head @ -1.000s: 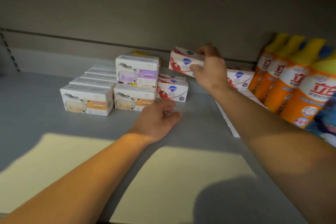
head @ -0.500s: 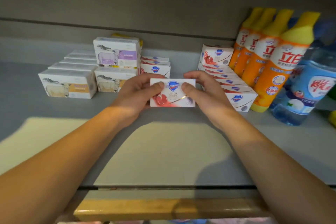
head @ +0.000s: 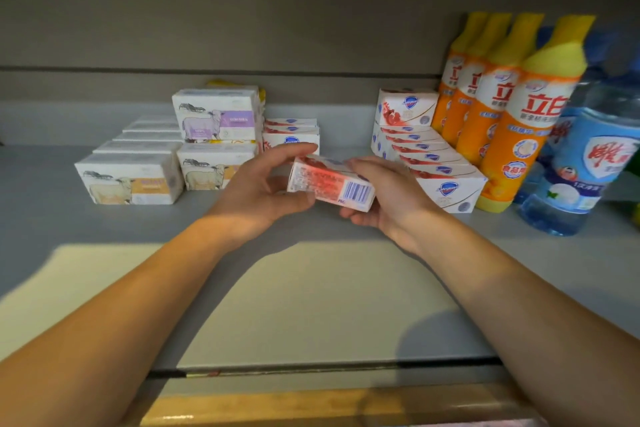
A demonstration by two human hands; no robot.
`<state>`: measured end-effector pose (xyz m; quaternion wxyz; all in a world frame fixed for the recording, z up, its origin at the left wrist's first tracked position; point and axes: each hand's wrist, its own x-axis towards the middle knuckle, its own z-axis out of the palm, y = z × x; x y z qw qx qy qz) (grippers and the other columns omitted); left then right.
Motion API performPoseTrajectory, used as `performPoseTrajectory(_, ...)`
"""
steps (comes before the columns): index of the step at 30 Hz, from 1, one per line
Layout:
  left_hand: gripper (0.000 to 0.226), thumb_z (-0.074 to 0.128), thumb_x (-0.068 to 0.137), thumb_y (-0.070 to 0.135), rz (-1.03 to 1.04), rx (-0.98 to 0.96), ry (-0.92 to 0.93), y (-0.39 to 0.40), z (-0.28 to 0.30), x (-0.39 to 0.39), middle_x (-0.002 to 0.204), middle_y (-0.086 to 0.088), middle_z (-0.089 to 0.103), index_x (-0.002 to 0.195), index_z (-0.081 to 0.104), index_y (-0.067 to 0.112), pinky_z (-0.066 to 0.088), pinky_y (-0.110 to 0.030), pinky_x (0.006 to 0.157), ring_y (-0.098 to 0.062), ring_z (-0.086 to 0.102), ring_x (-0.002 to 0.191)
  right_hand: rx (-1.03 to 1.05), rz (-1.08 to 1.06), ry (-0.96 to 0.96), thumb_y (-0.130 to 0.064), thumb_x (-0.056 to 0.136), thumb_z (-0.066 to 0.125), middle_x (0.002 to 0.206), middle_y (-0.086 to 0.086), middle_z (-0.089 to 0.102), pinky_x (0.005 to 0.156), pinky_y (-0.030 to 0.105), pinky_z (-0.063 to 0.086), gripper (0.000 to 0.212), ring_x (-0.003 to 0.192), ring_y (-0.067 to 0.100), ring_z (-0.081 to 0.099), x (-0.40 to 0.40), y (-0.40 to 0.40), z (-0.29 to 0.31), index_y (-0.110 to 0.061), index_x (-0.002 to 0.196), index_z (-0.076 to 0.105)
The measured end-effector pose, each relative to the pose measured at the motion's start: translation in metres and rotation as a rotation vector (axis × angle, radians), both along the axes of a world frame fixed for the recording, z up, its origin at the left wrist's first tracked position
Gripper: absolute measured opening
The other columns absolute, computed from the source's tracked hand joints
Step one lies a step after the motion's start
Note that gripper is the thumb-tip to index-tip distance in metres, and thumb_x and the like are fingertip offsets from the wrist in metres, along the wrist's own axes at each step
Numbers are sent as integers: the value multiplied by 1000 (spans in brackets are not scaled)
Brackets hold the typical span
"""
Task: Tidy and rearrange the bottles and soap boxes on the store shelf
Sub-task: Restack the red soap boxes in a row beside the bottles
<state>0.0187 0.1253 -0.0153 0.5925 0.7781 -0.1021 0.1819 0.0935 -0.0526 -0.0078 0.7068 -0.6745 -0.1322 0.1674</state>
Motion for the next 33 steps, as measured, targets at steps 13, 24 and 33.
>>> performPoseTrajectory(13,28,55,94,42,191,-256,244,6,3,1,103,-15,70,99,67,16,61,-37,68,-31,73,78,-141,-78,-494,-35,90,63,87,-9,71,63,27,52,15,63,5,62,4,-2,-3,-30,104,69)
performPoseTrajectory(24,53,65,83,39,164,-178,143,6,6,1,84,-17,58,103,61,-9,58,-36,64,-19,62,54,-68,-89,-420,-47,90,58,73,-8,67,40,23,41,29,41,14,56,2,-1,-3,-21,92,69)
performPoseTrajectory(33,60,50,77,70,69,-434,319,8,6,1,73,-8,66,105,65,19,57,-44,59,-30,63,53,-21,79,-560,-42,82,65,112,-10,68,74,32,58,34,79,15,70,-2,-9,6,-36,115,61)
